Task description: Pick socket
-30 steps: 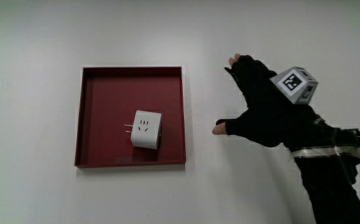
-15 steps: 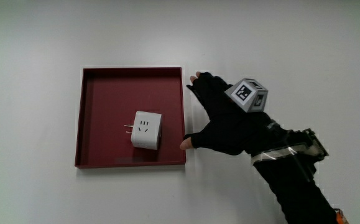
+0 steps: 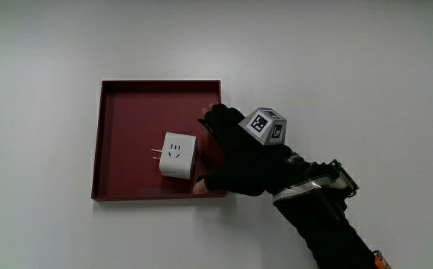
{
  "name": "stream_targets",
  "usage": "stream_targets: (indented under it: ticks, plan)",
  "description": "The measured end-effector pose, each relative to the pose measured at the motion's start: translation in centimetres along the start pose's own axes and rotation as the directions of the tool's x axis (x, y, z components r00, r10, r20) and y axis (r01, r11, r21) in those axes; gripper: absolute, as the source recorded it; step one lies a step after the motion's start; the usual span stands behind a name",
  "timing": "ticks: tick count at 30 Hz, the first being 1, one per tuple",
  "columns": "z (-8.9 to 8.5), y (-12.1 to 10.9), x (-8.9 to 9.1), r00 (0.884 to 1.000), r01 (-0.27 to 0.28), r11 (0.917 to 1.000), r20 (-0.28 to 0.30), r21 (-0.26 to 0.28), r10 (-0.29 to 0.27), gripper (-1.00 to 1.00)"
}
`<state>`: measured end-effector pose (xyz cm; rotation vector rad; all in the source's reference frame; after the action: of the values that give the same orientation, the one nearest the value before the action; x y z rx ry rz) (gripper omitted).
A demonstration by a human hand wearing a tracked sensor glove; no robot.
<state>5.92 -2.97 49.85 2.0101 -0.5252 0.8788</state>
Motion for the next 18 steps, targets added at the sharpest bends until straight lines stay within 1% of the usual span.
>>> stream_targets:
  ticks: [1,2,3,4,6,7,9,10,11,12,14,15,16,18]
  plan:
    - [-0.2,0.2,0.0,1.0,0.001,1.0,0.003,0.006,-0.001,0.0]
    - [-0.4,0.4,0.0,1.0,0.006,1.0,0.007,0.0,-0.006,0.0]
    - [-0.5,0.5,-0.2,1.0,-0.002,0.9999,-0.002,-0.011,0.002,0.0]
    - [-0.5,0.4,-0.6,1.0,-0.01,0.9999,-0.014,-0.01,0.01,0.0]
    - [-1.0,0.9,-0.3,1.0,-0.001,1.0,0.0,-0.01,0.001,0.0]
    - [-1.1,1.1,-0.2,1.0,0.006,1.0,0.007,0.0,-0.006,0.0]
    - [-1.2,1.1,-0.6,1.0,-0.003,1.0,-0.002,-0.004,0.003,0.0]
    - [-1.4,1.4,-0.3,1.0,0.011,0.9999,0.009,-0.002,-0.011,0.0]
    - [-1.4,1.3,-0.6,1.0,0.001,1.0,0.008,0.003,-0.001,0.0]
    - [-1.5,1.6,-0.1,1.0,0.013,0.9998,0.007,0.012,-0.013,0.0]
    - [-1.4,1.4,-0.4,1.0,-0.003,0.9999,0.013,0.013,0.003,0.0]
    - [-1.5,1.3,-0.4,1.0,0.003,0.9997,0.026,0.026,-0.004,0.0]
    - [-1.4,1.3,-0.5,1.0,0.004,0.9996,0.023,0.029,-0.004,0.0]
    - [-1.4,1.2,-0.5,1.0,-0.002,0.9989,0.018,0.047,0.001,0.11]
